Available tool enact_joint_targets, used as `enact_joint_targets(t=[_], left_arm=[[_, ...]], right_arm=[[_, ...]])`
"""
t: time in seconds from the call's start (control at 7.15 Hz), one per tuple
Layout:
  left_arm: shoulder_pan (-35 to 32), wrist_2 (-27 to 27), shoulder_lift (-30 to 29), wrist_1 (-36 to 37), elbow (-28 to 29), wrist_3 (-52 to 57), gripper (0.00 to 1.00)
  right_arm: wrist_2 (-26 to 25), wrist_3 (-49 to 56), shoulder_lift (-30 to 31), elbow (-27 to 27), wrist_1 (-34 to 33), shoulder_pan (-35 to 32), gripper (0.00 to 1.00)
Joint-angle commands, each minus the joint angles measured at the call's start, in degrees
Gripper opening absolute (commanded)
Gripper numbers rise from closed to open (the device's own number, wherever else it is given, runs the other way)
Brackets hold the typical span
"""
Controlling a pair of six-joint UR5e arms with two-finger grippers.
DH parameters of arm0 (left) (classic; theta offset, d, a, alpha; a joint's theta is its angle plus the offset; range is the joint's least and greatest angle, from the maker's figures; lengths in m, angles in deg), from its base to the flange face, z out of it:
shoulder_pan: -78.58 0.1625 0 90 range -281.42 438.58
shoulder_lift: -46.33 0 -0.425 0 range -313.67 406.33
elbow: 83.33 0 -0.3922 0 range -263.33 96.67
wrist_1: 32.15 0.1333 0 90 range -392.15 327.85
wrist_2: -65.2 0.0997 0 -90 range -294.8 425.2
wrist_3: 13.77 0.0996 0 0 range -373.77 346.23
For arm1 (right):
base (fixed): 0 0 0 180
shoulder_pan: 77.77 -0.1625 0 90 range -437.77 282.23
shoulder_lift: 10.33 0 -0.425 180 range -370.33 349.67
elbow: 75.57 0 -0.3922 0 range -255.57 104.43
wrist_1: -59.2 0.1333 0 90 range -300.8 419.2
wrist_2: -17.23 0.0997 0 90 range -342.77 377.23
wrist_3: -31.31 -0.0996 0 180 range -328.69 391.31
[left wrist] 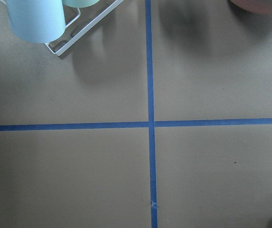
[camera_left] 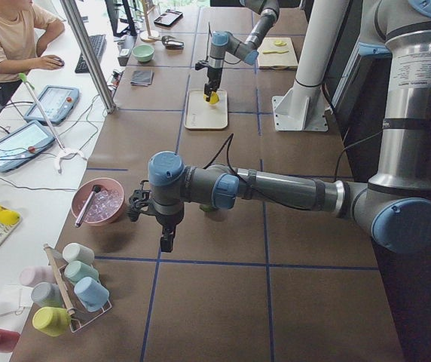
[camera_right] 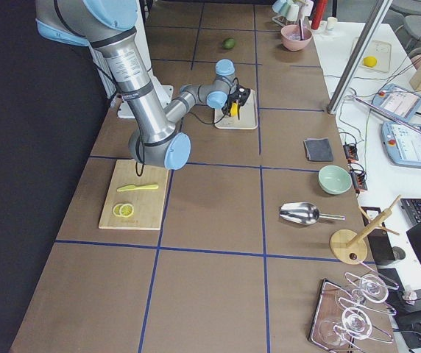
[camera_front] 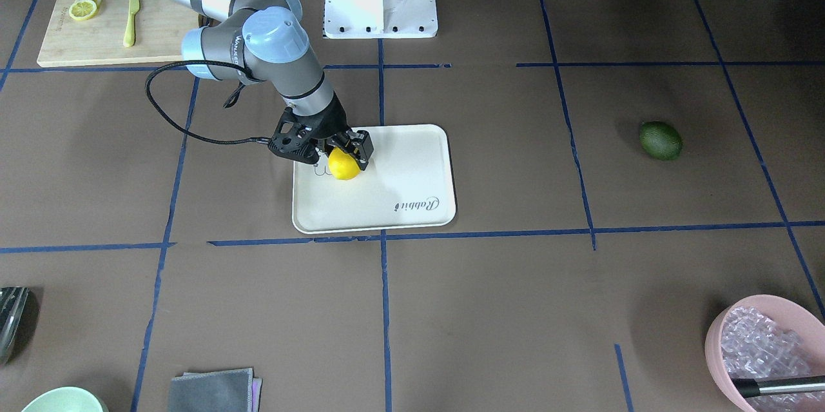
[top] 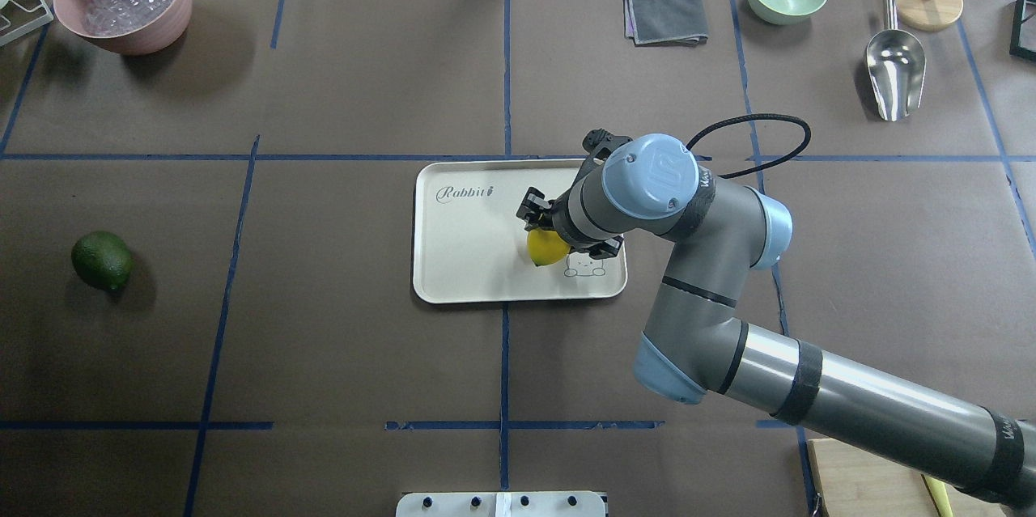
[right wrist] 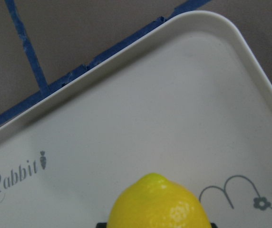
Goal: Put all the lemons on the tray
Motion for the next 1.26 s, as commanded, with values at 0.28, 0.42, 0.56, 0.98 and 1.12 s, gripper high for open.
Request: enact_joint_targets(t=[0.28, 0.42, 0.56, 0.98, 1.12], left_arm=[[0.0, 0.0, 0.0, 0.0, 0.0, 0.0, 1.00], [0.0, -0.1, 0.1, 0.0, -0.1, -0.1, 1.00], [0.0, -0.1, 2.4, -0.2, -2.2, 0.1, 1.00], [1.1, -0.2, 7.1, -8.0, -4.1, 0.1, 1.00], [1.8, -0.2, 8.8, -11.4, -4.2, -0.3, 1.00]], right_arm=[[0.5, 0.3, 0.1, 0.6, -0.1, -0.2, 0.99], [1.5, 0.4, 1.5, 6.4, -4.3, -1.5, 0.99], [5.4, 1.0, 4.5, 14.0, -11.0, -4.7, 0.99], [19.0, 24.1, 20.6, 25.0, -16.0, -19.5, 0.99], [21.8, 36.3, 26.4, 25.1, -16.0, -25.2, 0.99]])
